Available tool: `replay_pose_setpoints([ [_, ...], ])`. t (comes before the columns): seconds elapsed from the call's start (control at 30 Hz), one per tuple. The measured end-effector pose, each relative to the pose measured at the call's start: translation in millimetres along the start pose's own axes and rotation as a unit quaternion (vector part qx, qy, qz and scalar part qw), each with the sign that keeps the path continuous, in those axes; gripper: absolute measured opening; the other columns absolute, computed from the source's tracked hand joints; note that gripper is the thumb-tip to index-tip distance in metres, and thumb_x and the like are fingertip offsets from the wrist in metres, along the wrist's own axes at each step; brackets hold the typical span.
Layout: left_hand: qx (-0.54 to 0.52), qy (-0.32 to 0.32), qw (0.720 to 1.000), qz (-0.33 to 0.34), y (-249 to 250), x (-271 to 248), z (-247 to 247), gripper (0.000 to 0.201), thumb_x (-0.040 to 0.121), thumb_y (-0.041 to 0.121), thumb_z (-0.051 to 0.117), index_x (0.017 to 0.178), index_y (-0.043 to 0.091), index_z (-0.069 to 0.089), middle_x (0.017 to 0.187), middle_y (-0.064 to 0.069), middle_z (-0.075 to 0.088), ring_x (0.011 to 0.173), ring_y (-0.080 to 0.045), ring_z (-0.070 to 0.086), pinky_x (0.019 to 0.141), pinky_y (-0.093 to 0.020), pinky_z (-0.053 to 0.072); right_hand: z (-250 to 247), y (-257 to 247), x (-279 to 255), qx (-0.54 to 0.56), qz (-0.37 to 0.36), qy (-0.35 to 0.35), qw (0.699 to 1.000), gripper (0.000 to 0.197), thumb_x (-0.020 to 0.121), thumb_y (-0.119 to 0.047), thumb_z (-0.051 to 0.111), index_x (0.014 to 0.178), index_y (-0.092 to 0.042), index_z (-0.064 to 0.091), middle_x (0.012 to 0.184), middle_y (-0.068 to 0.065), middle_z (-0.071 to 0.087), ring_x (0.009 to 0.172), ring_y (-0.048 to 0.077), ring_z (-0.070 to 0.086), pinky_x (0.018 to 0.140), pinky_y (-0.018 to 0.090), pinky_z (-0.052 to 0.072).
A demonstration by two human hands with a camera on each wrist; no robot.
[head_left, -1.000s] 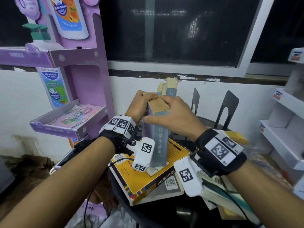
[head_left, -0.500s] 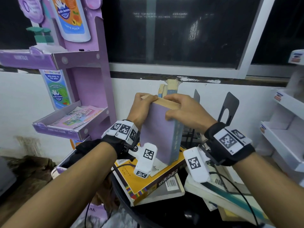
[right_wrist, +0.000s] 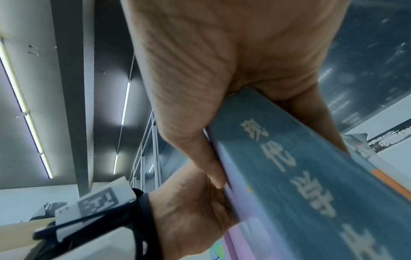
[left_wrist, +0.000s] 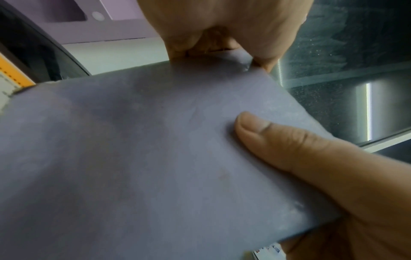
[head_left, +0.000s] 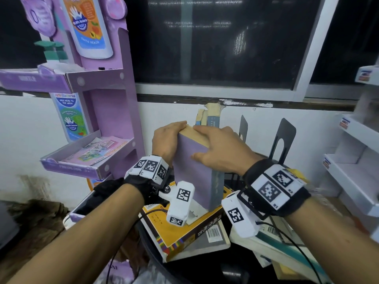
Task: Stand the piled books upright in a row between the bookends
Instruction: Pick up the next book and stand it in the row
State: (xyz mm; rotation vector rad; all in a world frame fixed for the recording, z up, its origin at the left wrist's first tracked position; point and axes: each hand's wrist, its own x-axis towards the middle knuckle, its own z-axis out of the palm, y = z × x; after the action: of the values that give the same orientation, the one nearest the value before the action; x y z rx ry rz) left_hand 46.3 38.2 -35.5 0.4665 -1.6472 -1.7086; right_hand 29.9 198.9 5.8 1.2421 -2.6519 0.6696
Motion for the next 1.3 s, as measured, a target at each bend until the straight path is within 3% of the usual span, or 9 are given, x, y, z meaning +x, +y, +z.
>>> replay_pose_setpoints([
  [0.17, -0.001, -0.043, 0.999, -0.01, 4.1, -1.9, 3.6, 0.028, 0.086, 0.035, 0.058, 0.095, 0.016, 0.076, 0.094, 0.003, 0.074, 0.087, -0.013, 0.066, 0.084, -0.029, 0.049, -3.3, 5.1, -0.5, 0.038, 0.023, 0.0, 0.999, 0.073, 0.081, -0.037, 0.068, 0.147, -0.03, 0.038, 0.132, 0.008, 0.055, 0.127, 0.025, 0.044, 0.095, 0.029, 0.041],
  [0.33, -0.025, -0.122, 0.99, -0.061, 13.5, -1.7, 18.2, 0.037, 0.096, 0.041, 0.045, 0.102, 0.016, 0.072, 0.085, 0.003, 0.073, 0.067, -0.005, 0.067, 0.059, -0.019, 0.047, -13.6, 19.4, 0.0, 0.064, 0.05, 0.026, 0.996, 0.069, 0.074, -0.039, 0.073, 0.139, -0.03, 0.049, 0.128, 0.007, 0.059, 0.114, 0.023, 0.055, 0.097, 0.034, 0.047],
  [0.4, -0.022, -0.128, 0.99, -0.058, 14.9, -1.1, 23.8, 0.039, 0.097, 0.04, 0.044, 0.109, 0.014, 0.07, 0.09, 0.0, 0.072, 0.069, -0.007, 0.066, 0.061, -0.019, 0.049, -20.9, 25.8, -0.9, 0.061, 0.055, 0.03, 0.996, 0.067, 0.075, -0.038, 0.073, 0.138, -0.03, 0.051, 0.126, 0.005, 0.061, 0.115, 0.022, 0.054, 0.093, 0.029, 0.045],
  [0.53, 0.014, -0.121, 0.993, -0.006, 14.7, 3.1, 33.3, 0.036, 0.096, 0.035, 0.047, 0.107, 0.009, 0.07, 0.11, -0.007, 0.071, 0.101, -0.017, 0.064, 0.089, -0.03, 0.045, -36.4, 42.2, -1.3, 0.056, 0.074, 0.036, 0.995, 0.07, 0.077, -0.041, 0.073, 0.141, -0.03, 0.047, 0.134, 0.006, 0.054, 0.122, 0.021, 0.049, 0.096, 0.03, 0.044],
  [0.67, 0.059, -0.104, 0.992, 0.035, 12.4, 9.9, 39.1, 0.045, 0.081, 0.052, 0.046, 0.107, 0.025, 0.07, 0.115, 0.008, 0.068, 0.107, -0.009, 0.057, 0.091, -0.031, 0.036, -51.4, 57.9, -2.1, 0.036, 0.106, 0.048, 0.993, 0.07, 0.076, -0.043, 0.074, 0.14, -0.031, 0.049, 0.14, 0.005, 0.05, 0.125, 0.021, 0.047, 0.088, 0.024, 0.037],
  [0.77, 0.103, -0.107, 0.987, 0.065, 9.4, 19.3, 42.3, 0.035, 0.093, 0.037, 0.046, 0.119, 0.022, 0.065, 0.128, 0.004, 0.061, 0.113, -0.013, 0.05, 0.101, -0.033, 0.035, -59.0, 67.0, -1.4, 0.034, 0.123, 0.061, 0.99, 0.069, 0.077, -0.041, 0.074, 0.14, -0.029, 0.049, 0.142, 0.003, 0.049, 0.13, 0.02, 0.043, 0.096, 0.029, 0.038],
  [1.07, 0.129, -0.118, 0.984, 0.04, -8.0, 48.2, 52.6, 0.037, 0.09, 0.025, 0.056, 0.127, 0.027, 0.058, 0.126, 0.001, 0.06, 0.111, -0.016, 0.055, 0.089, -0.027, 0.039, -58.2, 79.2, 24.6, 0.006, 0.159, 0.078, 0.984, 0.072, 0.076, -0.039, 0.074, 0.141, -0.024, 0.048, 0.141, 0.007, 0.05, 0.126, 0.025, 0.048, 0.097, 0.031, 0.041],
  [1.2, 0.135, -0.123, 0.983, 0.037, -14.9, 58.4, 58.0, 0.041, 0.092, 0.022, 0.055, 0.133, 0.027, 0.052, 0.118, 0.005, 0.05, 0.102, -0.008, 0.047, 0.073, -0.019, 0.037, -52.2, 82.8, 40.6, -0.003, 0.169, 0.075, 0.983, 0.072, 0.077, -0.039, 0.073, 0.142, -0.025, 0.046, 0.143, 0.01, 0.046, 0.127, 0.026, 0.048, 0.094, 0.029, 0.041],
  [1.3, 0.134, -0.139, 0.98, 0.04, -18.2, 64.0, 62.1, 0.048, 0.088, 0.027, 0.059, 0.135, 0.029, 0.051, 0.125, 0.004, 0.053, 0.109, -0.015, 0.055, 0.09, -0.03, 0.045, -50.4, 86.6, 50.3, -0.022, 0.174, 0.066, 0.982, 0.068, 0.081, -0.036, 0.071, 0.143, -0.024, 0.045, 0.142, 0.01, 0.047, 0.128, 0.027, 0.046, 0.084, 0.026, 0.036],
])
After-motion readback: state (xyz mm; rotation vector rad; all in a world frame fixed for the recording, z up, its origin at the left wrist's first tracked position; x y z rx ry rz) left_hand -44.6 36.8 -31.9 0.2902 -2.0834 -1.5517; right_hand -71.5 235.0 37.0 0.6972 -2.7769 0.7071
